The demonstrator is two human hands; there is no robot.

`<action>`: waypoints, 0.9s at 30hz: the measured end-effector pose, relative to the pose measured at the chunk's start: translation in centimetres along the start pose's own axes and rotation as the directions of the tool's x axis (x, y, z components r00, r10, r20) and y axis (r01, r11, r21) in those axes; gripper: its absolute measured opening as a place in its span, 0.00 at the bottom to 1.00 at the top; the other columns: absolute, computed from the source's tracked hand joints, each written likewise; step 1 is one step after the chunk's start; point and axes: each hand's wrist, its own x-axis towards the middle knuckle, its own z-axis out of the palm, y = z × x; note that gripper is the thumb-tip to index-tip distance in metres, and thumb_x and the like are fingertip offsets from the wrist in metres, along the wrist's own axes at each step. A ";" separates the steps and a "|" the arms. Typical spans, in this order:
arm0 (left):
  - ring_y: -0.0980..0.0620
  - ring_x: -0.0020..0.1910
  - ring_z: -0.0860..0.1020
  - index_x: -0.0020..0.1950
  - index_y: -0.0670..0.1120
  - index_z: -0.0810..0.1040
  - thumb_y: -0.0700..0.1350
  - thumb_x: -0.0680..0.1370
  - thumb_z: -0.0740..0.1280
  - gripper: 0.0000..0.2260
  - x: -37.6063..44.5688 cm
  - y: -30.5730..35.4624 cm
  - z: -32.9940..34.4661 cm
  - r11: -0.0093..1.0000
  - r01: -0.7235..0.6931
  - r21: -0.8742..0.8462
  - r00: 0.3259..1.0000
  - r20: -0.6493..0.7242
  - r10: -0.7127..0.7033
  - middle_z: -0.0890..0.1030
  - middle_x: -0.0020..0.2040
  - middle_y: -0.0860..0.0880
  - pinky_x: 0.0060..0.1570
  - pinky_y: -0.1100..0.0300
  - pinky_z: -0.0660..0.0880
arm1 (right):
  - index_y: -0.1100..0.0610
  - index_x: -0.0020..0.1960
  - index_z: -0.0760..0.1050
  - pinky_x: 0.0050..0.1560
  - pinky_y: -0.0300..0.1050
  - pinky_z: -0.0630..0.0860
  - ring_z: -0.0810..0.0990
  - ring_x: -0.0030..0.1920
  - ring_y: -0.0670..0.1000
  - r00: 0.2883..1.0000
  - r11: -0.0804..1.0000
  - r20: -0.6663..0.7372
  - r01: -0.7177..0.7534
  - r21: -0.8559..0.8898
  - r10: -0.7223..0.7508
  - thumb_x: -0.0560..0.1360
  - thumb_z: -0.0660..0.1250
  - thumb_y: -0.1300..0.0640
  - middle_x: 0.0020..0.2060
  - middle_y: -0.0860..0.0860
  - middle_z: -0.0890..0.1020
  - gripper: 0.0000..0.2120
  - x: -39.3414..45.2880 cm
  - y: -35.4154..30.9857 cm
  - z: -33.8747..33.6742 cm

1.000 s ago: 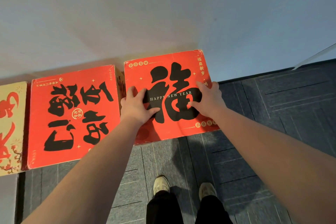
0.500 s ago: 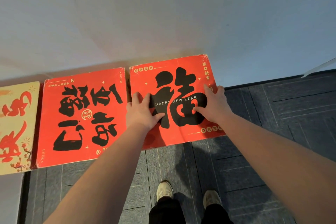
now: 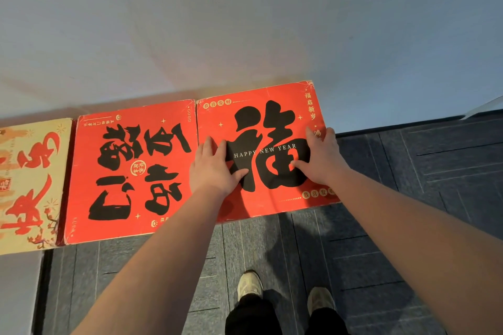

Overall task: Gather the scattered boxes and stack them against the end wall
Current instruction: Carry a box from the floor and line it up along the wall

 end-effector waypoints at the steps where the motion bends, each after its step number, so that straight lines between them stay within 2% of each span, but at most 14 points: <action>1: 0.45 0.77 0.49 0.77 0.52 0.56 0.63 0.72 0.67 0.38 -0.1 -0.1 0.1 1.000 0.000 0.001 1.000 0.002 0.000 0.51 0.78 0.45 0.73 0.48 0.56 | 0.50 0.78 0.48 0.72 0.60 0.62 0.53 0.75 0.63 1.000 1.000 0.005 -0.005 -0.009 0.005 0.75 0.69 0.46 0.74 0.59 0.50 0.41 0.0 -0.1 0.1; 6: 0.44 0.77 0.49 0.77 0.53 0.55 0.64 0.73 0.66 0.38 0.1 -0.8 0.1 1.000 0.013 0.010 1.000 -0.004 -0.013 0.51 0.78 0.45 0.74 0.49 0.54 | 0.49 0.79 0.42 0.72 0.62 0.57 0.43 0.77 0.65 0.998 0.999 0.058 0.004 -0.044 -0.002 0.76 0.67 0.45 0.76 0.61 0.42 0.43 0.0 -0.8 0.4; 11: 0.44 0.77 0.49 0.77 0.52 0.55 0.65 0.72 0.66 0.39 0.2 -0.9 0.2 1.000 0.016 0.007 1.000 -0.009 -0.016 0.51 0.78 0.45 0.74 0.48 0.55 | 0.49 0.79 0.40 0.72 0.62 0.57 0.39 0.77 0.64 0.998 0.998 0.069 -0.003 -0.057 0.007 0.76 0.67 0.45 0.76 0.61 0.37 0.43 0.1 -1.1 0.5; 18: 0.44 0.77 0.48 0.77 0.54 0.54 0.65 0.72 0.66 0.39 -0.1 -1.1 0.3 0.999 0.003 0.033 1.000 0.017 -0.004 0.50 0.79 0.46 0.74 0.48 0.54 | 0.49 0.78 0.44 0.71 0.60 0.62 0.44 0.77 0.61 0.999 0.996 0.026 -0.019 -0.087 0.021 0.76 0.67 0.43 0.75 0.58 0.42 0.42 0.3 -1.0 1.0; 23: 0.45 0.77 0.48 0.77 0.55 0.53 0.65 0.72 0.66 0.39 -0.3 -0.9 0.3 1.000 0.004 0.026 1.000 0.024 -0.004 0.50 0.79 0.46 0.73 0.47 0.55 | 0.49 0.78 0.46 0.72 0.59 0.60 0.49 0.76 0.61 1.000 0.998 0.018 0.007 -0.068 -0.006 0.75 0.67 0.42 0.75 0.59 0.47 0.41 0.3 -0.3 0.6; 27: 0.44 0.77 0.48 0.77 0.54 0.54 0.64 0.72 0.67 0.38 -0.5 -0.7 0.0 1.000 0.011 0.017 0.999 0.042 -0.012 0.50 0.78 0.45 0.73 0.47 0.57 | 0.49 0.78 0.46 0.72 0.60 0.62 0.50 0.76 0.61 0.999 0.998 0.035 0.014 -0.066 -0.012 0.75 0.67 0.41 0.75 0.59 0.48 0.42 0.0 -0.3 0.4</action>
